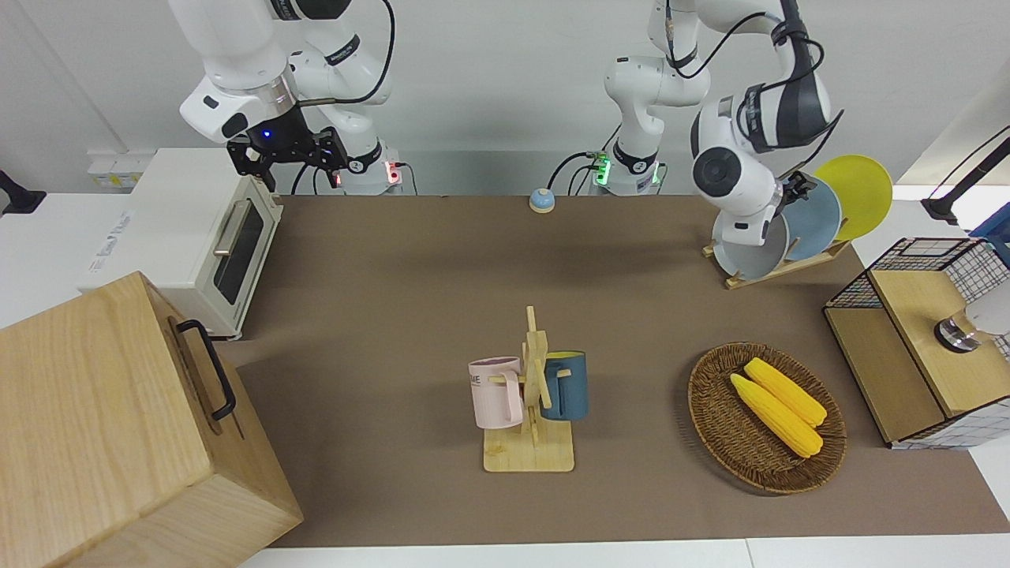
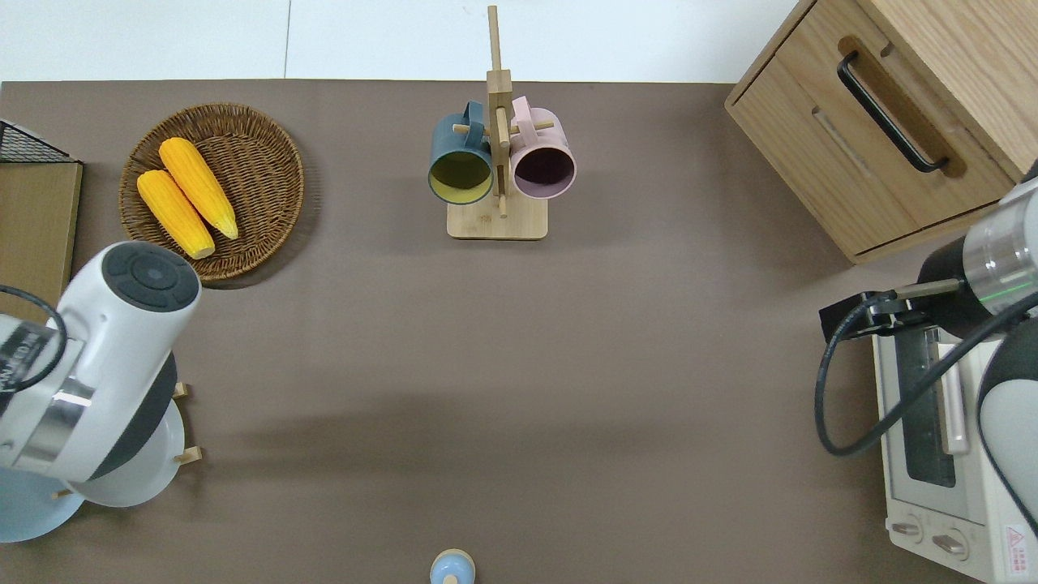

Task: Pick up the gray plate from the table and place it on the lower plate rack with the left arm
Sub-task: 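Lower the upright plate into the lower slot of the wooden rack, then open the left gripper and withdraw it from the plate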

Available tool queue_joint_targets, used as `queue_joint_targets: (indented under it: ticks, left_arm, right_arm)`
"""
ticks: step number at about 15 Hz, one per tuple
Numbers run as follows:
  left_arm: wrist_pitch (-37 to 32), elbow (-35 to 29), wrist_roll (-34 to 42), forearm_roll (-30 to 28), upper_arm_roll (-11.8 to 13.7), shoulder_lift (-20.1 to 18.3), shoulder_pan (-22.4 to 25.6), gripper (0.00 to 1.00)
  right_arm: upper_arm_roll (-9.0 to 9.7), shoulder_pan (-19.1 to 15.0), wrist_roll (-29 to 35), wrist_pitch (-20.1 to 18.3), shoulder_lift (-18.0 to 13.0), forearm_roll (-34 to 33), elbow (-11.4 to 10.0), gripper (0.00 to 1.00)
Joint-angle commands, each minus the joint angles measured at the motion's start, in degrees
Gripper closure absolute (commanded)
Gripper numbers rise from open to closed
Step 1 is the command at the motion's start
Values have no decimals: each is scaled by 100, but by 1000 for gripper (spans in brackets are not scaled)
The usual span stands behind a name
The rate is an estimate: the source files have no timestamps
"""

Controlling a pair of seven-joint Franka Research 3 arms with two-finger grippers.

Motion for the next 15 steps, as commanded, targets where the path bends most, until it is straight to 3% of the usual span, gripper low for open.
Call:
queue_joint_targets:
  ticks: [1,9,15]
  left_arm:
    - [6,646,314,-891,61,-51,17,2]
    - [383,1165,937,-3177,70,-59,52,2]
    - [603,1701,1738,-4084,237,20,87,2]
  right_arm:
    - [113,-132,68,-62,-12,-37,41,17]
    - [121,-132,68,-62,-12,-37,41,17]
    - [113,-132,68,-62,-12,-37,41,17]
